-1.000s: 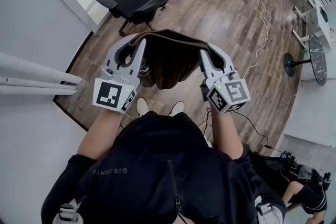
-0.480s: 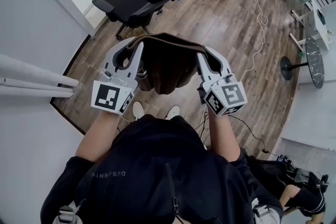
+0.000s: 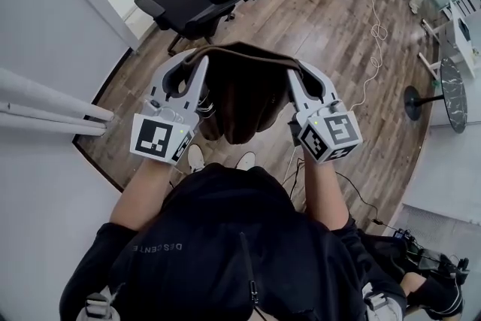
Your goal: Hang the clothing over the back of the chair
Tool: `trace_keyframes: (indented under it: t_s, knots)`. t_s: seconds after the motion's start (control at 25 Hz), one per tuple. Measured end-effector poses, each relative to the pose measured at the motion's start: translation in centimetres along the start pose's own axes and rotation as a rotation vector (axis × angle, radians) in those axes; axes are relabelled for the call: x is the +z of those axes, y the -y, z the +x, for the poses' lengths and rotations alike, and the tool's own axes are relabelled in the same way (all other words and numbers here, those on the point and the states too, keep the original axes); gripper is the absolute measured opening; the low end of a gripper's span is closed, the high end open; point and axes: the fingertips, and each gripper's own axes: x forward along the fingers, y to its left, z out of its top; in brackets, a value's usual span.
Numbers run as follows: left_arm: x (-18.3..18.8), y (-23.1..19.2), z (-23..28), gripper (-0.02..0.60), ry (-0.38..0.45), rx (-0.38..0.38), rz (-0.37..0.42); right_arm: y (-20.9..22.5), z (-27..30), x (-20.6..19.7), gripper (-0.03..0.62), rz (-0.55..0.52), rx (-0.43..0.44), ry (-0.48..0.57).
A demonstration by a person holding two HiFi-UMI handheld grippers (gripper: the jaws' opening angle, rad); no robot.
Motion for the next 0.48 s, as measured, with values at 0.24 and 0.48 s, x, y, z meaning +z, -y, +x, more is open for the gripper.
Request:
trace_keyframes:
  t_s: [0.24, 0.48]
  knots:
    - [0.7, 2.1, 1.2, 0.049, 0.021, 0.031, -0.016, 1.8, -1.6, 0.2, 0.048, -0.01, 0.048, 0.003]
    - [0.5, 3.6, 2.3, 0.049, 0.011, 0.067, 0.002, 3.5, -2.4, 0.1, 0.048, -0.027, 0.079, 0.012]
